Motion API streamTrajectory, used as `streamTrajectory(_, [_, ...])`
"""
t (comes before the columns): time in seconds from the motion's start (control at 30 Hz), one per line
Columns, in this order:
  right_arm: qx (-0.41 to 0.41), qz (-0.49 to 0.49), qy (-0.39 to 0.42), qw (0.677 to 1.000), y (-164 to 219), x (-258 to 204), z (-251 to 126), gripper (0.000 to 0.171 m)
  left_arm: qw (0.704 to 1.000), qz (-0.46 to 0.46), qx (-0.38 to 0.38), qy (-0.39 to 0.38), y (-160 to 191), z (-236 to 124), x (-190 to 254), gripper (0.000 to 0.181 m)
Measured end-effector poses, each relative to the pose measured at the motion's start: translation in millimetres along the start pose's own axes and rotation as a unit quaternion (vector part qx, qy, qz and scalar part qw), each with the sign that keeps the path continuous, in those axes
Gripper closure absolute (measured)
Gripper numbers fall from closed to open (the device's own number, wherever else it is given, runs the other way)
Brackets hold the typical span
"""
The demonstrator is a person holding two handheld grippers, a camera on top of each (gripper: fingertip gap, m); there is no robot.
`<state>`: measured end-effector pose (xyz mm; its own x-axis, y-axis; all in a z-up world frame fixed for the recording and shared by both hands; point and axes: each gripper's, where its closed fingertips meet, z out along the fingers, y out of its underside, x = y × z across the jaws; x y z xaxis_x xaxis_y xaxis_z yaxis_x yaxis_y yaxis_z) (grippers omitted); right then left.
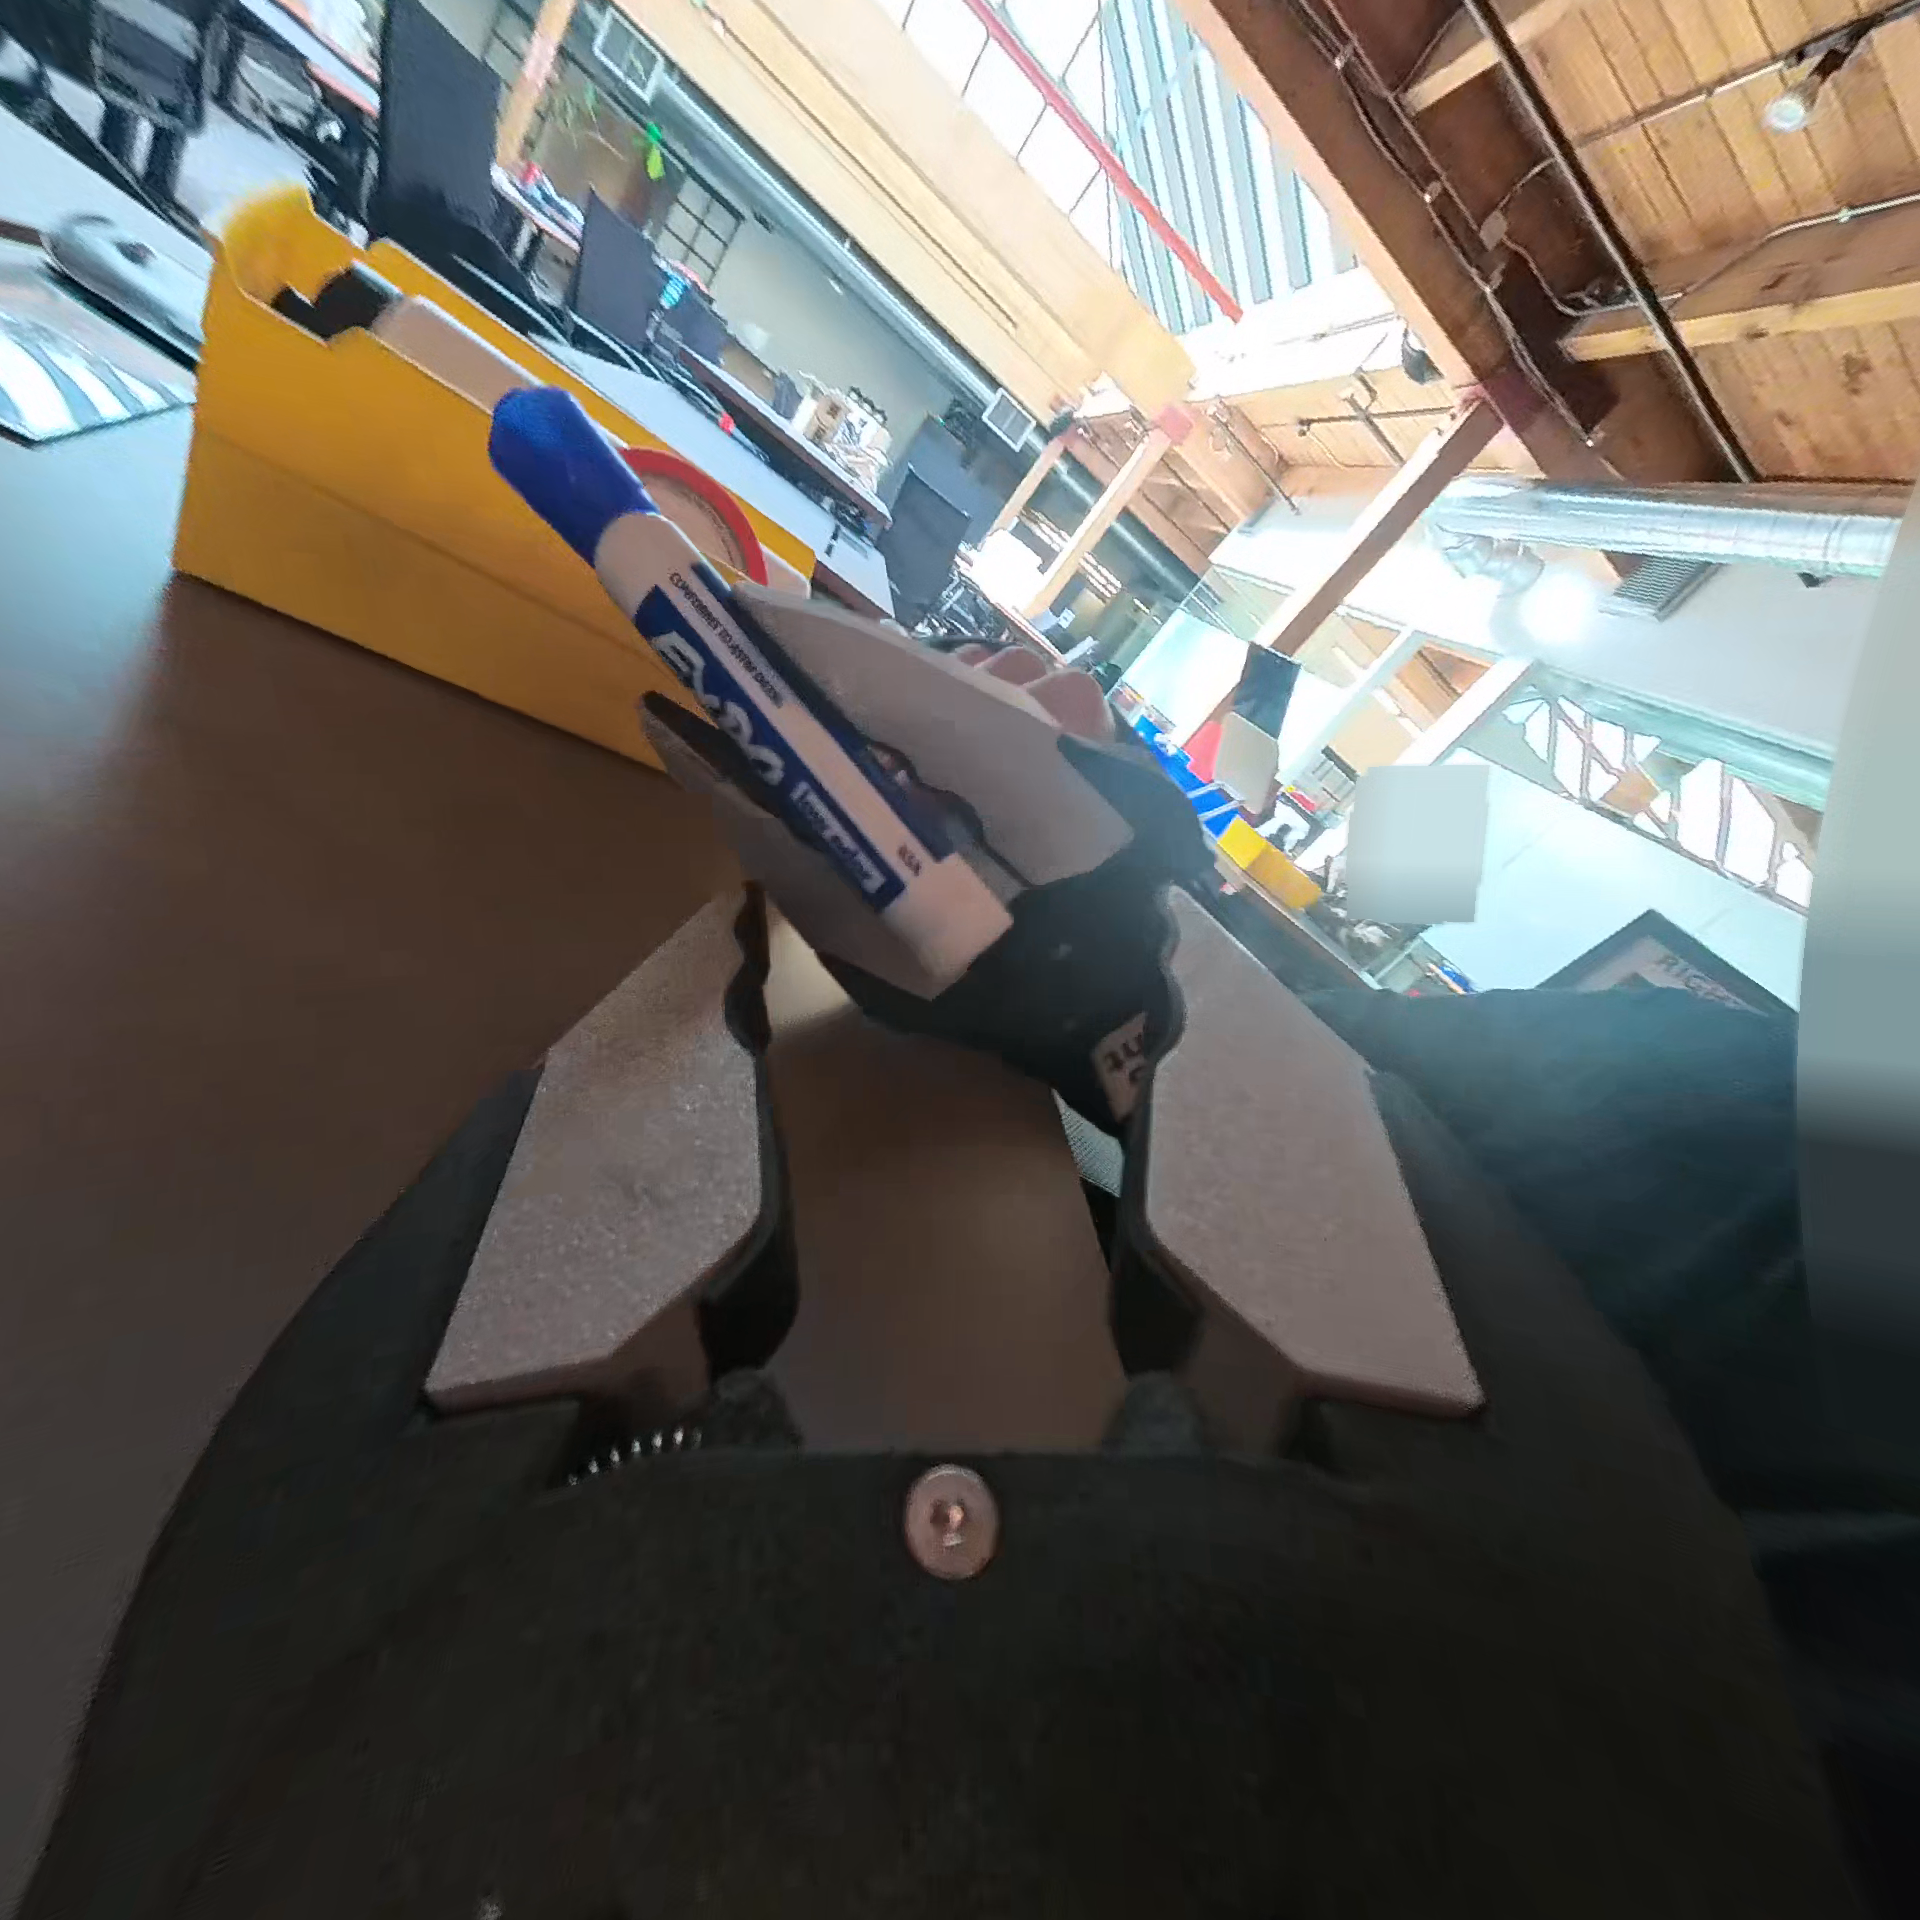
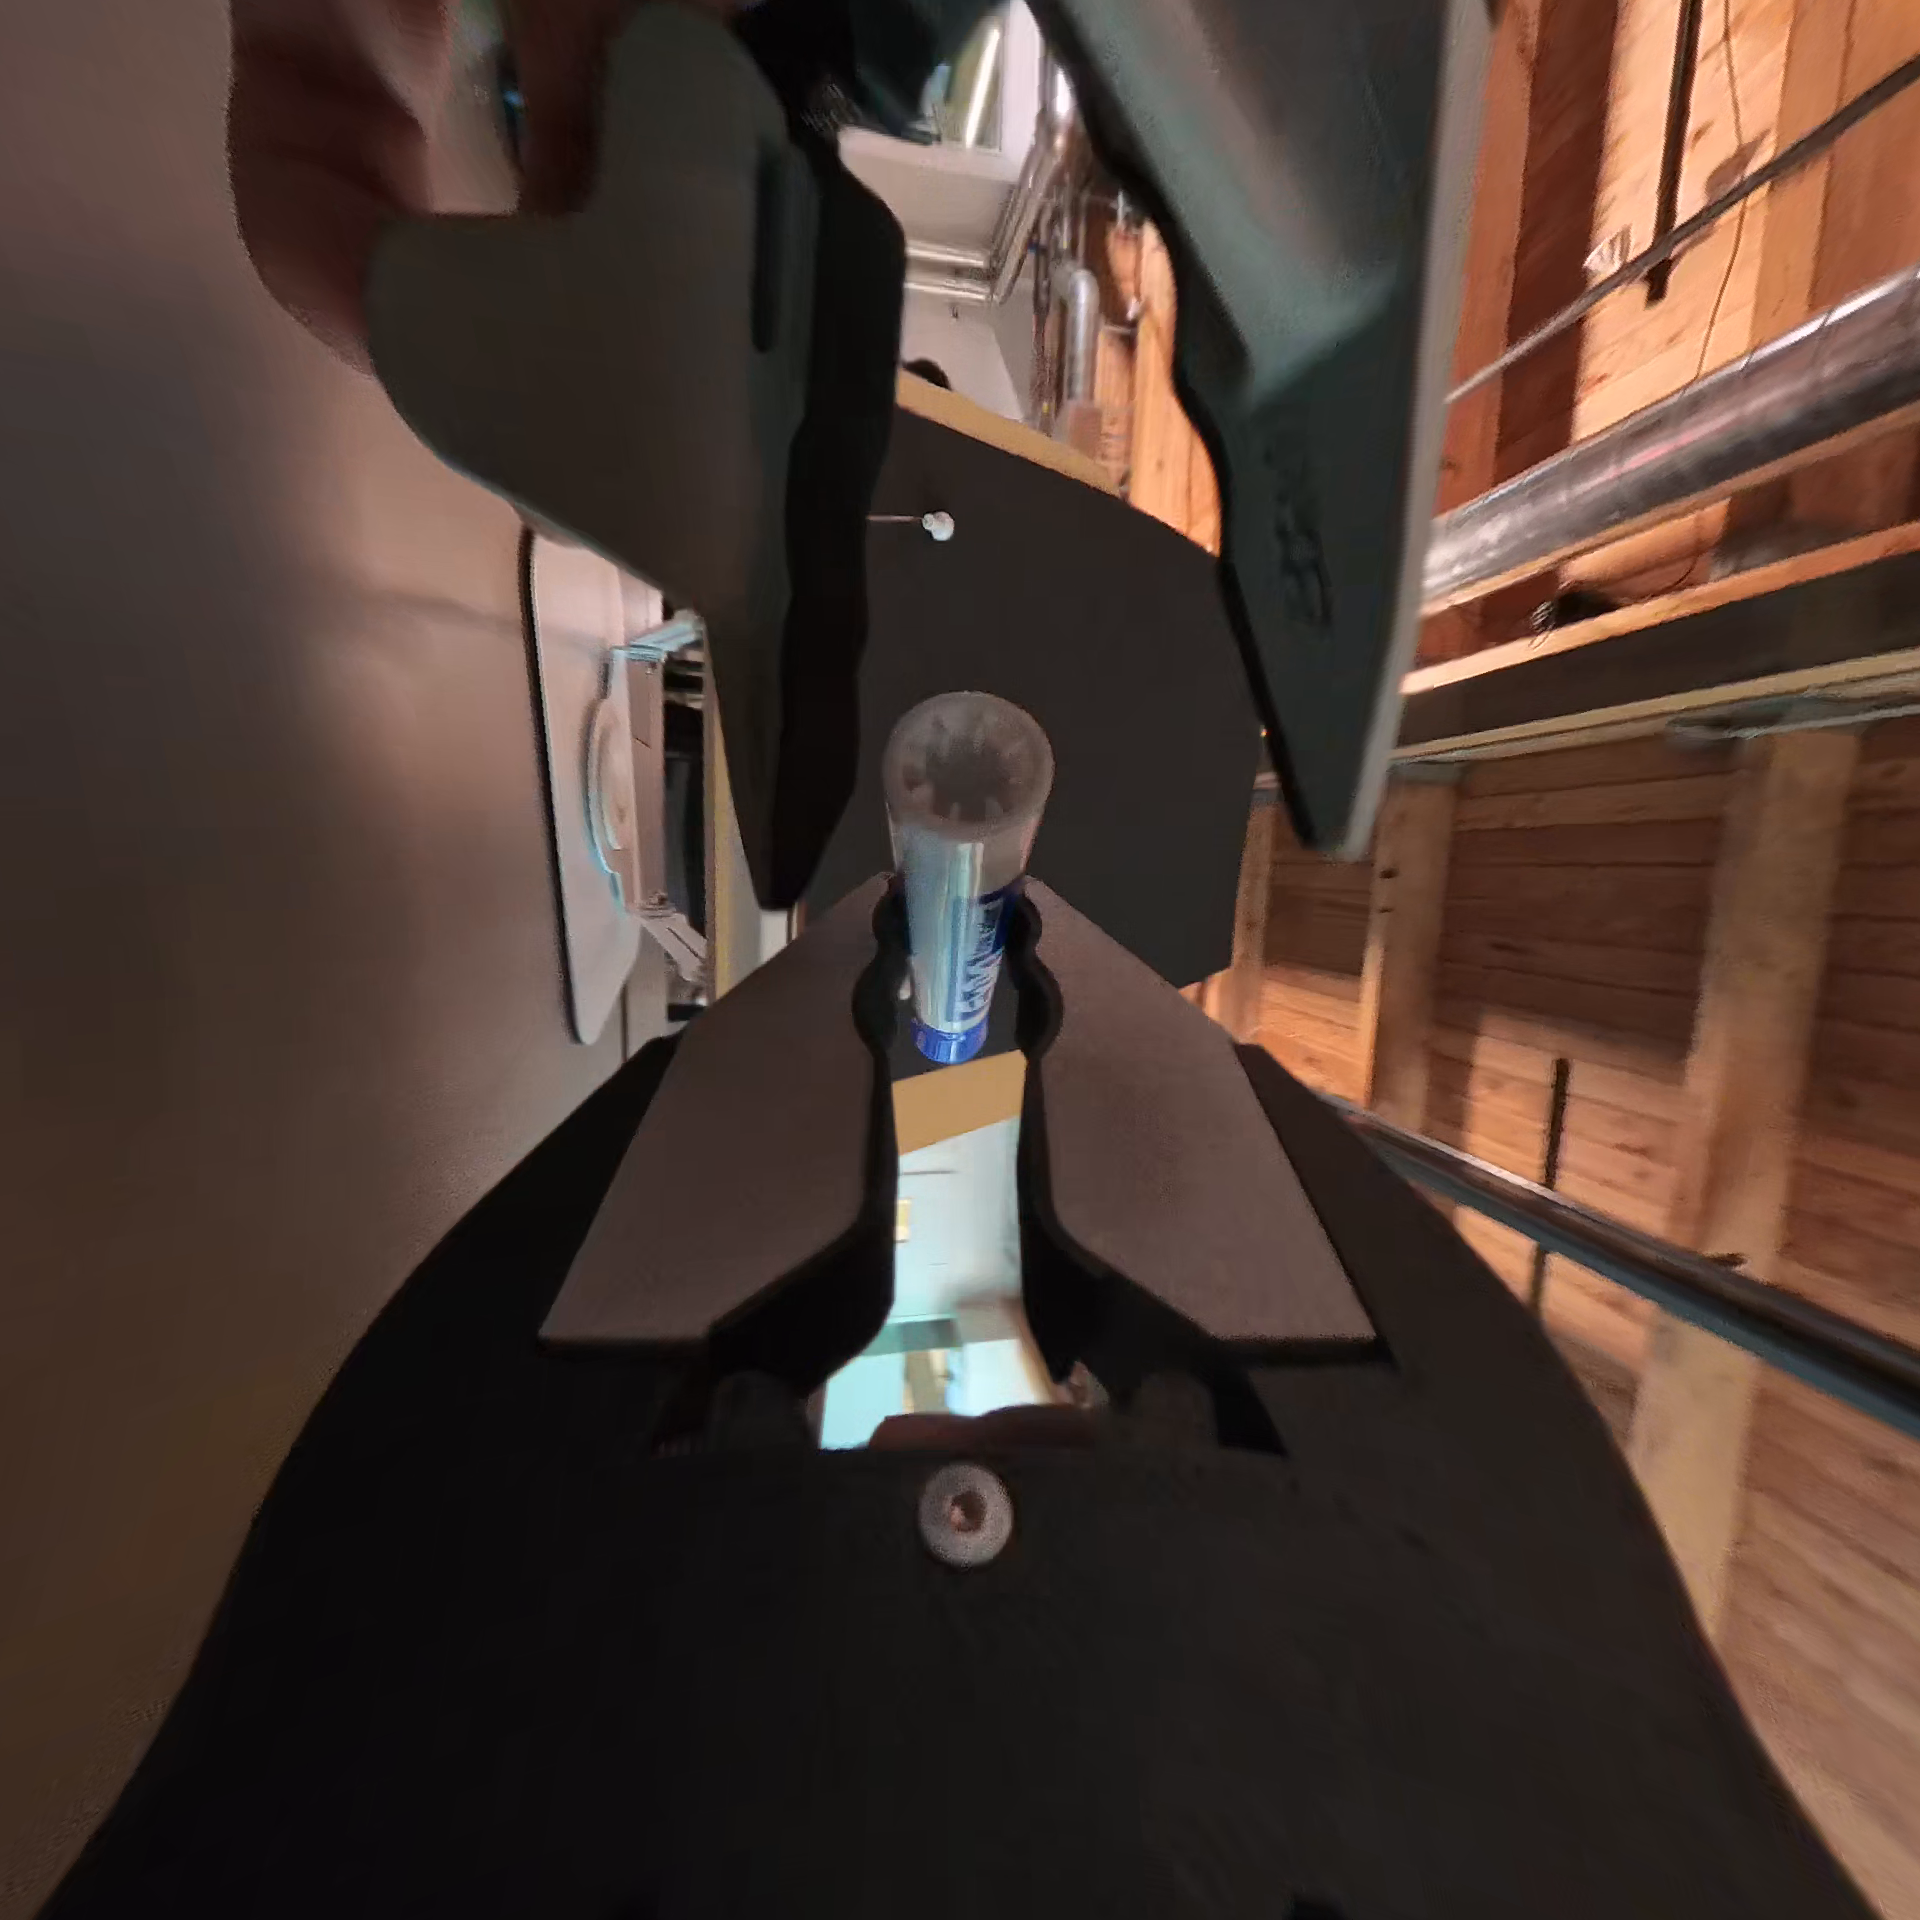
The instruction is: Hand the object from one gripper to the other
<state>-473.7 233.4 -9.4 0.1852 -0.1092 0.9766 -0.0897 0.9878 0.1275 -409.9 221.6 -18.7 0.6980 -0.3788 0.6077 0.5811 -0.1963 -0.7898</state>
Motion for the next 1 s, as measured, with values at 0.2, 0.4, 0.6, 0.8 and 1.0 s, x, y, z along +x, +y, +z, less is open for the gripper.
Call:
streamTrajectory(0.2, [-0.023,-0.028,-0.023,0.999,-2,-17,6,0.150,0.996,0.009,-0.051,-0.073,17,-5,-31,0.159])
streamTrajectory(0.4, [0.012,0.177,-0.048,0.983,9,2,1,0.145,0.991,0.049,0.025,-0.123,-16,-23,-42,0.163])
streamTrajectory(0.6, [0.074,0.455,-0.138,0.877,28,15,-5,0.141,0.939,0.212,-0.048,-0.267,-19,-43,-62,0.163])
streamTrajectory(0.8, [0.066,0.428,-0.229,0.872,21,-25,-6,0.117,0.758,0.510,-0.154,-0.375,-21,-45,-60,0.163])
streamTrajectory(1.0, [0.091,0.614,-0.271,0.736,6,-8,-4,0.117,0.582,0.670,-0.112,-0.448,-52,-51,-39,0.163])
